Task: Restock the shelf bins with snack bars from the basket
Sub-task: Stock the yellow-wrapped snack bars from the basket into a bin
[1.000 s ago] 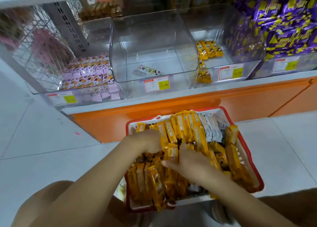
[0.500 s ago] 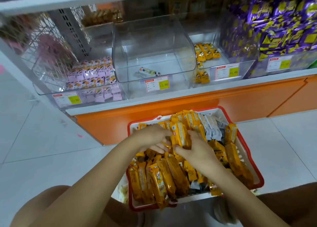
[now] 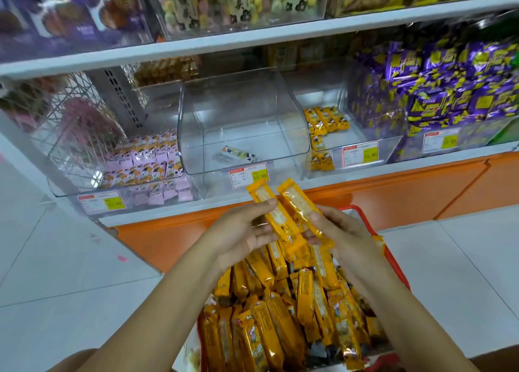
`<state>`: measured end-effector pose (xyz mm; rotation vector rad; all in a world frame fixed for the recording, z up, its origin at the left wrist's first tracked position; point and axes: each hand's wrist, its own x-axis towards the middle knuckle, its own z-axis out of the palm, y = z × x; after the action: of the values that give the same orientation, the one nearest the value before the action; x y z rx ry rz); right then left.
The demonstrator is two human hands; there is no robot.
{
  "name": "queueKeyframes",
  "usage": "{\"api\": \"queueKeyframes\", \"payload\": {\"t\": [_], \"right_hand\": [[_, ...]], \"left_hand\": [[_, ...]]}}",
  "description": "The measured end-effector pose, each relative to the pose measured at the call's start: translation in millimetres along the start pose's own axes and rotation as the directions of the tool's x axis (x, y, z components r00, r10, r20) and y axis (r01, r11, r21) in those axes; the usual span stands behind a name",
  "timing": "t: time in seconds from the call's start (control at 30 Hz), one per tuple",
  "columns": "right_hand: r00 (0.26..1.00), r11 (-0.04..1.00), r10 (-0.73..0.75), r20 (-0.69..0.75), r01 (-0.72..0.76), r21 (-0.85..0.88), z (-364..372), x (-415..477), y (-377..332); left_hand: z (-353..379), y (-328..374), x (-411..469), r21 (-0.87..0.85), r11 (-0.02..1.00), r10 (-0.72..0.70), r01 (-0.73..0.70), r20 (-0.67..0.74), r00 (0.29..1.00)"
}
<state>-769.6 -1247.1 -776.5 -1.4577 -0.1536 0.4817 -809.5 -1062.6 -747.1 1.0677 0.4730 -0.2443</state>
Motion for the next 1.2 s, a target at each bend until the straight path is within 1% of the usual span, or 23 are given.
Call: {"api": "queueKeyframes", "payload": {"t": [0.1,0.17,0.23,0.3,0.37,0.43,0.53,0.63,0.7,0.77,0.87,0.93,1.0,1.1,1.13,1.2], "right_hand": [[0.997,0.974,0.076,0.017,-0.078,0.212,-7,4,0],[0.995,0.954,0.103,0.014,-0.103,0.282,-11,4,-2],[0.99,0.937,0.135,0.035,-0.139,0.321,-14,5,-5],[0.987,0.936,0.148,0.066,-0.162,0.314,-16,6,-7],[0.988,0.96,0.139,0.065,-0.15,0.238,-19,7,-7],[0.99,0.973,0.135,0.032,-0.138,0.186,-21,9,-6],[0.99,0.968,0.138,-0.004,-0.134,0.214,-27,10,-5],[0.996,0.969,0.078,-0.039,-0.066,0.237,-33,10,-6],[0.997,0.963,0.062,-0.052,-0.046,0.264,-35,11,-8],[0.994,0.928,0.104,-0.021,-0.09,0.362,-36,14,-10],[0.975,0.814,0.213,0.056,-0.209,0.542,-38,16,-10],[0.968,0.784,0.233,0.093,-0.244,0.571,-39,15,-11],[0.97,0.814,0.224,0.094,-0.239,0.53,-38,14,-10],[0.98,0.884,0.199,0.028,-0.192,0.426,-32,14,-10],[0.981,0.921,0.192,-0.005,-0.178,0.347,-29,14,-9],[0.981,0.979,0.185,-0.06,-0.179,0.099,-20,13,-9]], "left_hand": [[0,5,1,-0.127,0.991,-0.045,0.046,0.01,0.999],[0,8,2,-0.164,0.985,-0.059,0.061,0.015,0.998],[0,9,5,-0.18,0.983,-0.046,0.046,0.0,0.999],[2,7,9,-0.232,0.972,-0.042,0.036,-0.019,0.999],[5,6,13,-0.276,0.961,-0.052,0.034,-0.056,0.997],[6,5,16,-0.252,0.967,-0.059,0.038,-0.075,0.995],[9,6,15,-0.214,0.975,-0.073,0.065,-0.027,0.997],[9,6,18,-0.323,0.945,-0.055,0.055,0.008,0.998],[9,6,19,-0.366,0.928,-0.067,0.069,0.018,0.998],[7,5,20,-0.38,0.921,-0.079,0.087,0.035,0.996],[8,4,20,-0.36,0.928,-0.083,0.099,0.058,0.995],[8,4,22,-0.322,0.943,-0.082,0.088,0.032,0.996],[10,3,23,-0.264,0.962,-0.075,0.071,-0.006,0.997],[16,1,25,-0.173,0.985,-0.028,0.023,-0.028,0.999],[19,0,24,-0.164,0.986,-0.02,0.017,-0.012,1.0],[26,-1,21,-0.165,0.986,-0.019,0.026,0.046,0.999]]}}
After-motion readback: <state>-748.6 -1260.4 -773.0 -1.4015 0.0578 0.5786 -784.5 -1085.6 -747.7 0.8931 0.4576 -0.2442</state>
